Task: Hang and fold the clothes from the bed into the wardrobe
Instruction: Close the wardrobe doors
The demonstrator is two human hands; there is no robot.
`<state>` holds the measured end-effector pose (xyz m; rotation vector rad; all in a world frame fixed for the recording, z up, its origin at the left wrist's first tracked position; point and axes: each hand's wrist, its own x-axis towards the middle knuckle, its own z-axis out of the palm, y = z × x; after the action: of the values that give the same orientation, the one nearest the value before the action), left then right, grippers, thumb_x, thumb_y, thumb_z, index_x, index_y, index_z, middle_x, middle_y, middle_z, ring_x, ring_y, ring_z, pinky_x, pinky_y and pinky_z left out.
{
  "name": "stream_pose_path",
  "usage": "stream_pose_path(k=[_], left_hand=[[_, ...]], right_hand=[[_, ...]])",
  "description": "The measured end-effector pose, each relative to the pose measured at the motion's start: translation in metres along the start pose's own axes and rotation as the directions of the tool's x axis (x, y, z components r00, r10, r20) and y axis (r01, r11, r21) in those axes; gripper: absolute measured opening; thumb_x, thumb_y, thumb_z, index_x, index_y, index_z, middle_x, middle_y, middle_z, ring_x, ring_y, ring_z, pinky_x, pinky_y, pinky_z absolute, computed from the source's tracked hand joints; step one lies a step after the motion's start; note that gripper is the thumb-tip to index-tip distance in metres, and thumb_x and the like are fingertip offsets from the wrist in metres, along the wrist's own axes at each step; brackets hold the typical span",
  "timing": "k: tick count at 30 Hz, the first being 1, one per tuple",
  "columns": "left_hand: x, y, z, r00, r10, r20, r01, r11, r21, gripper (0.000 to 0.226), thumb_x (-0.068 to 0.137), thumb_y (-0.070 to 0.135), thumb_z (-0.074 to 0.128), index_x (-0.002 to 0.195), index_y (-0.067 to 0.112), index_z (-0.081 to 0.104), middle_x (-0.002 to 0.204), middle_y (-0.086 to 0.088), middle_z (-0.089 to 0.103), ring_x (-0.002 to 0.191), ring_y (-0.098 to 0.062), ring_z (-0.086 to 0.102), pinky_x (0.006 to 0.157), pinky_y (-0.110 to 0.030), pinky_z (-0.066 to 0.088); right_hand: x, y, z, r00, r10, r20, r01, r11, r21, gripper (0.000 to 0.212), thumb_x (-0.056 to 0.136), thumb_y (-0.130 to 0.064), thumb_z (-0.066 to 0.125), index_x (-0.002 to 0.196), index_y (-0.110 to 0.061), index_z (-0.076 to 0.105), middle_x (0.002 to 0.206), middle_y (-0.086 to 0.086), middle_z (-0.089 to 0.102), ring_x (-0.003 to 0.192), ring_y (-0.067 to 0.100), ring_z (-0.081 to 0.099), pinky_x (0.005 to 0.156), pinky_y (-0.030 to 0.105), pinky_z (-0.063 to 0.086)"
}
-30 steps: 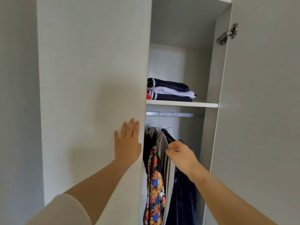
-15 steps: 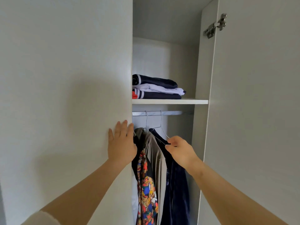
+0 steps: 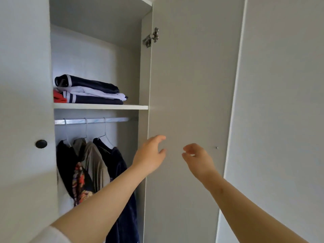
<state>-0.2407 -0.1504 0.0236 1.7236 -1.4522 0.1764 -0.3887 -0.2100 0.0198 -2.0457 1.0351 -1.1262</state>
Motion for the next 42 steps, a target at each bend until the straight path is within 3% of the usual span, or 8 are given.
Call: stream_pose_path(k=[9,11,13,16,22,33,37,42], left_hand=[[0.004,0.073,0.077,0.997,0.032,0.068,-0.021,0.988,-0.15,0.039,0.088,0.02,0.056,0.126,0.023,0.052,0.129,0.006,0.055,0.119,-0.012,0.05,0.098,-0.026,0.039],[0.003,0.081,0.081,0.998,0.019,0.065,-0.005,0.976,-0.216,0.038,0.087,0.018,0.058,0.124,0.023,0.054,0.124,0.005,0.058,0.113,-0.011,0.053,0.093,-0.021,0.04],[0.0,0.086,0.08,0.998,0.01,0.061,0.007,0.963,-0.269,0.037,0.086,0.016,0.06,0.122,0.022,0.056,0.12,0.005,0.059,0.106,-0.009,0.054,0.089,-0.017,0.037],[-0.004,0.085,0.069,0.998,-0.018,0.055,0.033,0.96,-0.279,0.035,0.086,0.015,0.06,0.12,0.02,0.056,0.115,0.006,0.059,0.1,-0.008,0.053,0.089,-0.018,0.038],[-0.027,0.058,0.05,0.991,-0.118,0.062,0.13,0.959,-0.25,0.03,0.089,0.018,0.057,0.119,0.023,0.056,0.108,0.013,0.056,0.1,-0.004,0.053,0.083,-0.017,0.036],[-0.033,0.025,-0.006,0.985,-0.116,-0.125,0.091,0.978,-0.189,0.025,0.09,0.009,0.054,0.109,0.022,0.062,0.101,0.011,0.059,0.093,-0.003,0.056,0.082,-0.013,0.037],[-0.041,0.006,-0.034,0.968,-0.141,-0.206,0.104,0.978,-0.179,0.026,0.091,0.006,0.052,0.108,0.023,0.062,0.101,0.011,0.06,0.088,0.003,0.054,0.073,-0.002,0.033],[-0.056,-0.026,-0.074,0.947,-0.181,-0.267,0.146,0.978,-0.148,0.027,0.092,0.008,0.051,0.112,0.023,0.062,0.103,0.013,0.06,0.094,-0.001,0.055,0.079,-0.008,0.036]], right_hand=[[-0.001,0.044,-0.096,0.957,0.085,-0.277,-0.078,0.996,0.037,0.037,0.09,-0.013,0.048,0.127,-0.012,0.05,0.131,0.005,0.047,0.104,0.018,0.05,0.08,0.025,0.037],[0.006,0.044,-0.102,0.969,0.116,-0.218,-0.09,0.988,0.127,0.055,0.09,-0.014,0.052,0.141,-0.009,0.031,0.141,0.006,0.039,0.12,0.022,0.046,0.092,0.027,0.037],[0.009,0.044,-0.103,0.985,0.156,-0.075,-0.131,0.955,0.267,0.058,0.091,-0.011,0.054,0.141,-0.008,0.024,0.122,0.0,0.049,0.1,0.013,0.051,0.082,0.02,0.039],[0.012,0.048,-0.099,0.986,0.169,0.011,-0.16,0.911,0.379,0.031,0.09,-0.006,0.054,0.112,-0.015,0.034,0.086,-0.012,0.045,0.076,0.0,0.047,0.058,0.012,0.04],[0.016,0.055,-0.094,0.98,0.191,-0.063,-0.155,0.915,0.373,0.009,0.082,0.006,0.043,0.09,0.001,0.045,0.084,0.008,0.046,0.078,0.022,0.042,0.064,0.027,0.034],[-0.022,0.014,-0.046,0.996,-0.087,0.03,0.071,0.931,0.359,0.041,0.086,0.005,0.037,0.077,-0.025,0.064,0.083,-0.008,0.064,0.06,0.006,0.051,0.05,0.005,0.038],[-0.028,-0.006,-0.017,0.973,-0.153,0.171,0.109,0.964,0.243,0.033,0.095,-0.005,0.039,0.1,-0.025,0.064,0.112,-0.011,0.06,0.097,0.011,0.059,0.068,0.009,0.041],[-0.029,-0.037,0.027,0.932,-0.22,0.287,0.161,0.963,0.215,0.026,0.097,-0.014,0.042,0.113,-0.018,0.062,0.11,-0.006,0.062,0.082,0.002,0.064,0.081,0.027,0.052]])
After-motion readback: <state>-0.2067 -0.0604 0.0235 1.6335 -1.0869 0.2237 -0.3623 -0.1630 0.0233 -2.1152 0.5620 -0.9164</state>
